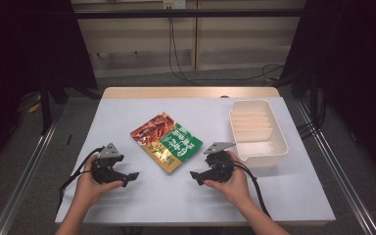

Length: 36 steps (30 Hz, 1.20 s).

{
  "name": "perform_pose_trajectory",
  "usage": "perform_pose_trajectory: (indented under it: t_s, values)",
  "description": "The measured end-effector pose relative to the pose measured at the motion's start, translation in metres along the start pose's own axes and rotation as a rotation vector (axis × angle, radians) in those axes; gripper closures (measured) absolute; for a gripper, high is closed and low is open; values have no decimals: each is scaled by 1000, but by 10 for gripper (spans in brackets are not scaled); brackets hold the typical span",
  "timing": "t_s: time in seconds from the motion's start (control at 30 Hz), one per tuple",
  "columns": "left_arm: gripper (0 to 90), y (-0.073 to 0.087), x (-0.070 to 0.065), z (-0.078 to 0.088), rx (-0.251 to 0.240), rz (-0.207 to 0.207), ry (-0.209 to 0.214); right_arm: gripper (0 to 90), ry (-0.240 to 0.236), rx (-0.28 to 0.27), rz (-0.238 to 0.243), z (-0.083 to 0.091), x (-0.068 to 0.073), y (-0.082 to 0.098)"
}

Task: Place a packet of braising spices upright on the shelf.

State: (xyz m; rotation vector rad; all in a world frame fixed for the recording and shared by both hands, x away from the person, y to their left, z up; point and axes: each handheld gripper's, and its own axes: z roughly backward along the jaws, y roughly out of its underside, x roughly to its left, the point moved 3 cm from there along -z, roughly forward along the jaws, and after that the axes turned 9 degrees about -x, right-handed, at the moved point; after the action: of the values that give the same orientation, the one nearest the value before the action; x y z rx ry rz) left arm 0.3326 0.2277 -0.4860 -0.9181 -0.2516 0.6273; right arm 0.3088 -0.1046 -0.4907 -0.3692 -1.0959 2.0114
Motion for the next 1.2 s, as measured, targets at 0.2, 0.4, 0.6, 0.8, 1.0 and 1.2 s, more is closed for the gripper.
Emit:
perform_pose_trajectory:
  t_s: [0.2, 0.4, 0.6, 0.8, 1.0, 1.2]
  values:
    - [65, -1, -4, 1, 1, 11, 19, 87, -7, -12, -34, 0, 0, -2]
    - [63, -2, -4, 4, -14, 16, 17, 89, -5, -12, -67, -1, -1, -5]
    - [63, 0, -5, 3, 1, -16, 17, 108, -19, -13, -101, -14, 1, -8]
    - [60, 0, -5, 3, -4, -17, 15, 135, -51, -10, -146, -28, 4, -12]
    - [60, 2, -4, 3, 5, -28, 3, 136, -67, -11, -165, -41, 7, -14]
    - [60, 3, -4, 2, 15, -43, -3, 145, -71, -15, -188, -49, 5, -21]
